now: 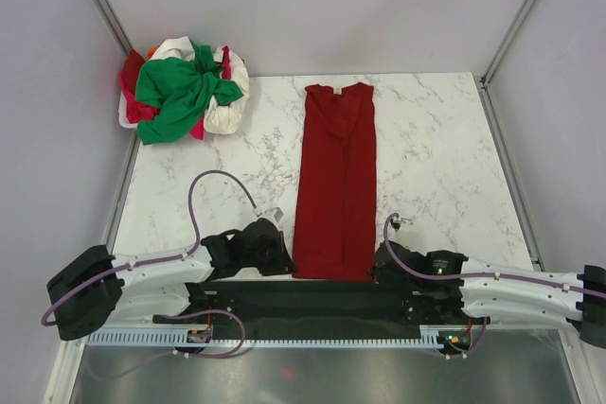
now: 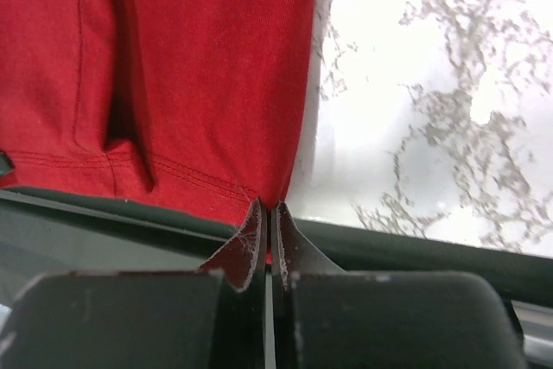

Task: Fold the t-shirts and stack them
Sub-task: Fold the tshirt

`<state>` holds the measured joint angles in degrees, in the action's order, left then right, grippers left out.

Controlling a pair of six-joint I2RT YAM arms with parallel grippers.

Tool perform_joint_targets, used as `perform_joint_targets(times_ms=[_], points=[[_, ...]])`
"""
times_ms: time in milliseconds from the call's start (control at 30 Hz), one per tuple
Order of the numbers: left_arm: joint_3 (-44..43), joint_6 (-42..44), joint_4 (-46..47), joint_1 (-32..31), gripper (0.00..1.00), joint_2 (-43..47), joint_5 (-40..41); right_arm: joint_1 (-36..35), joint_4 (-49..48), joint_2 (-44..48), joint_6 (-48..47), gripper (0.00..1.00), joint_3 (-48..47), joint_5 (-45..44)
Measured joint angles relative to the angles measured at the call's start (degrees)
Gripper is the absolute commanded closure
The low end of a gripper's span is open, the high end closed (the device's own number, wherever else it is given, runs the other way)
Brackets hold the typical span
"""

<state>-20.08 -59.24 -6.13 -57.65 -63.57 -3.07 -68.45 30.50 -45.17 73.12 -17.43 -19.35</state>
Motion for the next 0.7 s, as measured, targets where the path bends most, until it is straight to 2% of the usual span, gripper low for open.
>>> perform_joint_targets(times_ms=[233, 333, 467, 567, 700], points=[[0.8, -2.3, -5.1, -1.0, 0.98, 10.3, -1.2, -2.0, 7.2, 5.8, 0.8, 1.00, -2.0, -1.6], [-2.7, -2.1, -8.9, -1.1, 0.98, 10.3, -0.7, -2.1, 9.7, 5.3, 0.3, 1.00, -6.0, -4.4], [-11.2, 1.0, -13.3, -1.2, 0.98, 5.6, 0.7, -1.7, 11.8, 0.6, -3.5, 1.00, -13.6, -11.1], [-18.1, 4.8, -15.4, -0.2, 0.98, 0.7, 1.2, 2.2, 11.9, -5.1, -9.9, 1.00, -20.5, -14.2], [-26.3, 10.6, -17.4, 3.4, 0.98, -4.4, 1.4, 13.6, 8.6, -9.8, -20.5, 1.00, -27.6, -13.2]])
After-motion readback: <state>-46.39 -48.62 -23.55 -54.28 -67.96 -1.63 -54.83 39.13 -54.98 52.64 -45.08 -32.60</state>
